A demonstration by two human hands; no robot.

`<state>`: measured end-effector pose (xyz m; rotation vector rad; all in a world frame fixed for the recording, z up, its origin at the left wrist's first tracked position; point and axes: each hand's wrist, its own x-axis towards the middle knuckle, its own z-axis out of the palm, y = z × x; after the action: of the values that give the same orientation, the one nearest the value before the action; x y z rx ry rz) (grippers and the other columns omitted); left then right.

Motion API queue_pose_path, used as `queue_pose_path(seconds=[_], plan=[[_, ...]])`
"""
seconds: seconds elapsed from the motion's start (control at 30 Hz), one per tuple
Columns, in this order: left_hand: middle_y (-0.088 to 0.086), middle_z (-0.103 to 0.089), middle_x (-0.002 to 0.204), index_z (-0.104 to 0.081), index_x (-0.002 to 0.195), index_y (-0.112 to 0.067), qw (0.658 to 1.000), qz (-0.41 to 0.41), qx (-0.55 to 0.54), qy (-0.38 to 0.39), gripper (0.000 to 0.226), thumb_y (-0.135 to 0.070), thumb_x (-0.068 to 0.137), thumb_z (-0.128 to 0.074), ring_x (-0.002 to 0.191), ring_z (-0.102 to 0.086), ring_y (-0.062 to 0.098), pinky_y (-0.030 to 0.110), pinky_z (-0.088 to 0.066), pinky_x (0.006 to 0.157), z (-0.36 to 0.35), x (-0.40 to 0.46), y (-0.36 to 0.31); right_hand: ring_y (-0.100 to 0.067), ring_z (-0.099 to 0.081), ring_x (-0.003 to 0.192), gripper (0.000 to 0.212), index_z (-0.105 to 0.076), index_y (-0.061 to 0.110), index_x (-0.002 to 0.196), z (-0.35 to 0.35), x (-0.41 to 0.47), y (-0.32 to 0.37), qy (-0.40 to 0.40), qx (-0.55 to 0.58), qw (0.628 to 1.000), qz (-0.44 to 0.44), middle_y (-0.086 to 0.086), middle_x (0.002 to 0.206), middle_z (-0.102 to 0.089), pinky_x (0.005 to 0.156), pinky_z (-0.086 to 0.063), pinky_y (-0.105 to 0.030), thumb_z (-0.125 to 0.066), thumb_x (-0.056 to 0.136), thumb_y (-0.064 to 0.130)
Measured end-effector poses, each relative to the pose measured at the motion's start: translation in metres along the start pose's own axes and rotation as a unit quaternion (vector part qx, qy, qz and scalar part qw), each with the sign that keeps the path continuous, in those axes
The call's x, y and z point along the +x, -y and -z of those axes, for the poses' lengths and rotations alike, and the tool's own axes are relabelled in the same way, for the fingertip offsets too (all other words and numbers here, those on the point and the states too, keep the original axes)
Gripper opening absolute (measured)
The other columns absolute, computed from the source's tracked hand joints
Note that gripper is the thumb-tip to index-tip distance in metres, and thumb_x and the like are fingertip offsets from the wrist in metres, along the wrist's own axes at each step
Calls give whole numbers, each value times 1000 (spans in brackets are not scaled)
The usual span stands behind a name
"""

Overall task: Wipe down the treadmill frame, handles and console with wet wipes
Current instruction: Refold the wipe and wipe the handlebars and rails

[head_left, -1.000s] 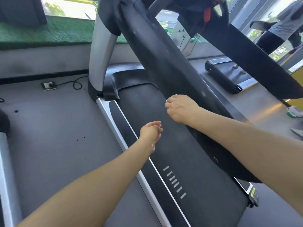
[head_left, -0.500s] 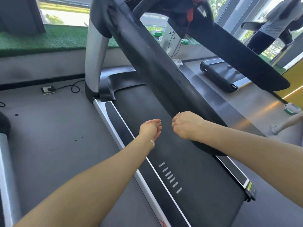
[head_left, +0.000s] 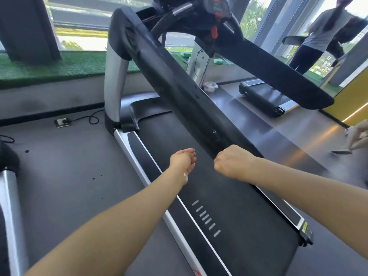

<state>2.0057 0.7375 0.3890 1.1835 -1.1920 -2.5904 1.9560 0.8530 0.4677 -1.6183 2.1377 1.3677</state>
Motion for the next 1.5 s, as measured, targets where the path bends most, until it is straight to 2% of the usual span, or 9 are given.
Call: queue_pose_path(seconds=[0.1, 0.23, 0.37, 0.43, 0.57, 0.8, 1.03, 1.37, 1.5], plan=[[0, -63, 83, -66, 94, -11, 1000, -5, 6, 4, 25, 4, 91, -46, 68, -58, 7, 18, -51, 74, 2, 2, -8, -24, -62, 97, 15, -63, 18, 93, 10, 2, -7, -38, 58, 997, -27, 2, 107, -66, 70, -49, -29, -52, 88, 10], [1, -63, 95, -63, 101, -14, 998, -45, 45, 28, 23, 1, 92, -48, 79, -59, 9, 23, -51, 79, 2, 5, -20, -15, -55, 112, 22, -67, 19, 101, 20, 25, -28, -210, 112, 969, -64, 8, 112, -62, 78, -50, -29, -48, 93, 13], [-3, -60, 115, -58, 117, -19, 982, -128, 136, 35, 34, -1, 91, -47, 105, -59, 18, 32, -50, 95, -2, 12, -27, -16, -68, 87, 11, -73, 14, 70, 10, 42, -31, -368, 106, 919, -91, 3, 78, -68, 66, -52, -23, -78, 66, 4], [-6, -58, 118, -56, 124, -20, 973, -144, 175, 49, 40, -1, 90, -47, 113, -56, 16, 36, -47, 100, -4, 11, -29, -13, -69, 93, 12, -78, 13, 76, -5, 29, -21, -359, 70, 923, -117, 2, 88, -73, 77, -53, -22, -80, 65, 9], [-6, -57, 122, -55, 125, -21, 960, -160, 212, 84, 41, -2, 90, -48, 113, -55, 14, 36, -47, 100, -4, 11, -28, -18, -65, 107, 46, -77, 5, 92, -47, -3, 10, -375, 40, 917, -129, -6, 107, -71, 97, -45, -27, -31, 89, 2], [-4, -57, 127, -53, 130, -18, 935, -187, 280, 115, 42, -2, 91, -50, 119, -54, 17, 37, -44, 103, 0, 10, -40, -17, -66, 104, 45, -76, 7, 96, -16, 37, -8, -367, 58, 912, -172, -5, 108, -71, 88, -52, -26, -33, 84, 4], [-8, -60, 116, -56, 124, -21, 921, -184, 310, 146, 37, -5, 90, -53, 111, -58, 17, 34, -48, 98, 1, 10, -45, -22, -56, 121, 55, -64, 0, 118, -41, -18, 31, -355, 29, 904, -237, -10, 128, -61, 102, -42, -31, -14, 97, -6], [-8, -59, 122, -54, 127, -22, 890, -206, 365, 181, 40, -5, 90, -52, 113, -57, 14, 35, -46, 100, 9, 11, -58, -18, -56, 122, 57, -66, 2, 118, -24, 22, 23, -386, 44, 875, -290, -6, 129, -60, 100, -44, -29, -13, 98, -4], [-11, -58, 122, -52, 128, -26, 872, -219, 389, 202, 42, -6, 91, -49, 103, -59, 13, 21, -46, 86, 12, 12, -53, -20, -52, 126, 46, -61, 0, 123, -47, -18, 49, -403, 55, 867, -288, -7, 134, -57, 101, -46, -33, -23, 98, -6]])
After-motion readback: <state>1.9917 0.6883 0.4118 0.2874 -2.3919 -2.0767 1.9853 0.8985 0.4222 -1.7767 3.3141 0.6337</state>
